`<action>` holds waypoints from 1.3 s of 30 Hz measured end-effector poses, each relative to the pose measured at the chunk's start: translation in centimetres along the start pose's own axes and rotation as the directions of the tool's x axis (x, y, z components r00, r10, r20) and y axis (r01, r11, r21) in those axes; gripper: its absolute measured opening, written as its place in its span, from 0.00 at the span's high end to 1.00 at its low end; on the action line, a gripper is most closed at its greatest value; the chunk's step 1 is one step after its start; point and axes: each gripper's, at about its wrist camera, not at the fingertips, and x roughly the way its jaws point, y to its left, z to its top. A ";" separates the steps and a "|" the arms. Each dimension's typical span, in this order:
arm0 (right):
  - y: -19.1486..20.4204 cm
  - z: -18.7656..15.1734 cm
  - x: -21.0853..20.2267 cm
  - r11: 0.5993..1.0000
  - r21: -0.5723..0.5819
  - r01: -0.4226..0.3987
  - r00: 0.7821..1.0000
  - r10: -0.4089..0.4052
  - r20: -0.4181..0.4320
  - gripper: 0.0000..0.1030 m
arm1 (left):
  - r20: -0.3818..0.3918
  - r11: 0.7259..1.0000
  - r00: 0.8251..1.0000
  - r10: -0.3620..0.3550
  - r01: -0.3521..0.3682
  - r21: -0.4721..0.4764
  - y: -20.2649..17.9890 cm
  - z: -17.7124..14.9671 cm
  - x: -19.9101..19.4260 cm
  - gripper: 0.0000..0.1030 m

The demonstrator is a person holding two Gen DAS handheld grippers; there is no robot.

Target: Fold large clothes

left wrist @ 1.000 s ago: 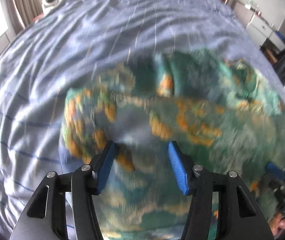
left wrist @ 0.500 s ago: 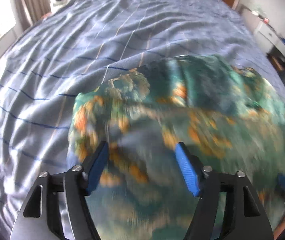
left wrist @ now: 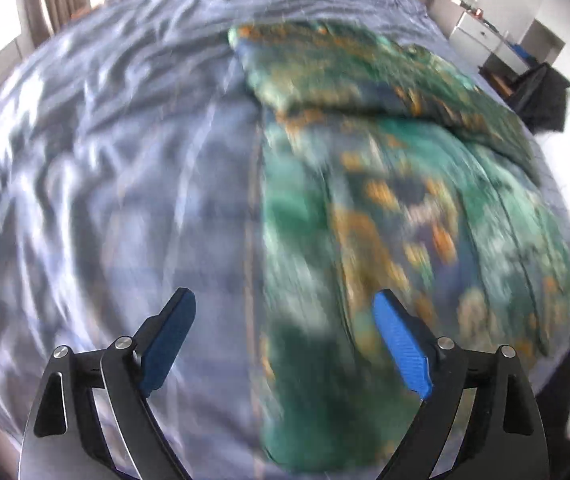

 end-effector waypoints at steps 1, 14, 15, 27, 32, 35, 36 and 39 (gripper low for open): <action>-1.2 -1.3 -0.6 1.000 0.005 0.013 1.000 -0.013 -0.024 0.42 | -0.011 1.000 1.000 -0.012 0.012 -0.001 -0.2 -0.7 0.1 0.11; -2.1 -8.7 3.4 0.993 -0.011 -0.115 0.980 0.112 -0.163 0.41 | -0.076 0.997 0.995 -0.058 0.062 0.051 -2.5 -3.9 2.6 0.12; -2.1 -8.8 3.3 0.993 -0.005 -0.120 0.981 0.117 -0.158 0.46 | -0.084 0.995 0.993 -0.081 0.086 0.052 -2.7 -3.8 2.3 0.21; 3.0 -10.4 -5.2 0.979 -0.084 -0.185 0.982 0.181 -0.057 0.87 | -0.077 0.994 0.994 -0.082 0.088 0.070 -3.0 -5.2 -3.3 0.88; 3.3 -14.2 -7.4 0.971 -0.066 -0.231 0.969 0.223 -0.110 0.87 | -0.130 0.993 0.987 -0.095 0.102 0.056 -1.1 -9.2 -5.8 0.88; 2.7 -17.6 -7.9 0.971 -0.012 -0.241 0.958 0.236 -0.164 0.87 | -0.192 0.994 0.977 -0.089 0.099 0.046 -0.2 -12.8 -6.7 0.88; 2.5 -18.5 -8.1 0.970 0.006 -0.245 0.954 0.242 -0.176 0.87 | -0.213 0.994 0.973 -0.094 0.104 0.040 0.1 -13.9 -7.1 0.88; 1.8 -21.5 -9.0 0.957 0.087 -0.278 0.934 0.290 -0.206 0.87 | -0.243 0.991 0.961 -0.130 0.135 0.001 0.8 -15.7 -8.7 0.88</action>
